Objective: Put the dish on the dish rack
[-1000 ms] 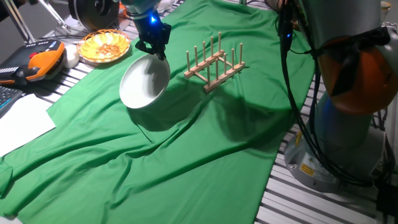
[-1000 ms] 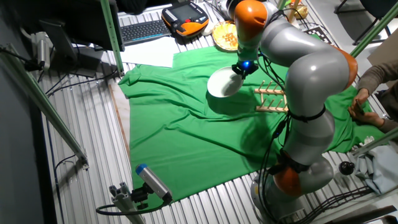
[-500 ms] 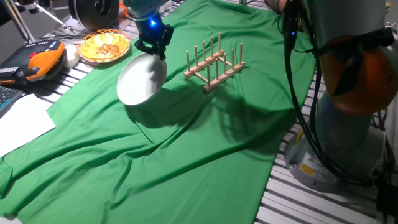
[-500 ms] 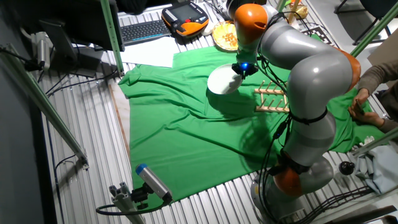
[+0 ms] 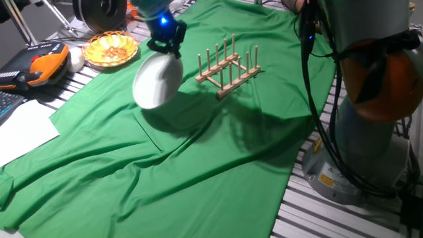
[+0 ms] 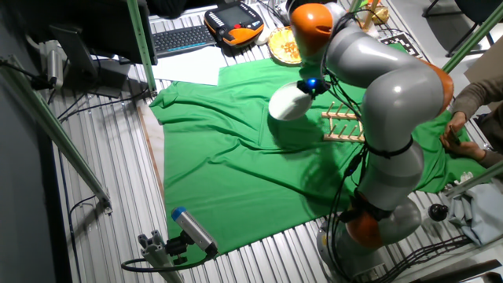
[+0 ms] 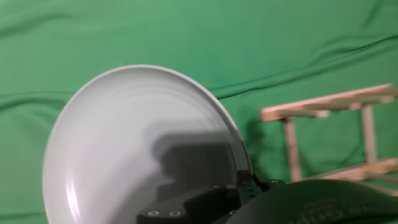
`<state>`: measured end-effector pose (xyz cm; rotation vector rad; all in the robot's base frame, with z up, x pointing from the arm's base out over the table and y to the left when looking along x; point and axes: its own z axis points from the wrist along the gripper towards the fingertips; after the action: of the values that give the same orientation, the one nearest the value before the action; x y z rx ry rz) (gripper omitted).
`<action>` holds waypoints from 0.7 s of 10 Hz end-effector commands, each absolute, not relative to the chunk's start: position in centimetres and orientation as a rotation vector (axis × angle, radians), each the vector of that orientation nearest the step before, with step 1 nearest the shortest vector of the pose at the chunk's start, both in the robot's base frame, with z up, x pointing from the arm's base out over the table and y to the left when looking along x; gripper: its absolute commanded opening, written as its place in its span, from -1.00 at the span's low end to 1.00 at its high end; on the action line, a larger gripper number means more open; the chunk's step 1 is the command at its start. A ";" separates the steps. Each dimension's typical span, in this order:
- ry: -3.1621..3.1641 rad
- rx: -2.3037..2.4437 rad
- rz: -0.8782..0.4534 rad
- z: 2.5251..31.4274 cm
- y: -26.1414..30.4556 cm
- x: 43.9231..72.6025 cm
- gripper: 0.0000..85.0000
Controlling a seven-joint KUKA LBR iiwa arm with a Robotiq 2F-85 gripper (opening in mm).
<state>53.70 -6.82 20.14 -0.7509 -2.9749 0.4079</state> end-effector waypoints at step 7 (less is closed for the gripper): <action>-2.948 -0.719 0.570 24.5 -12.6 53.0 -1.00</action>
<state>53.03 -12.61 24.47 -0.7184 -2.9474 0.5706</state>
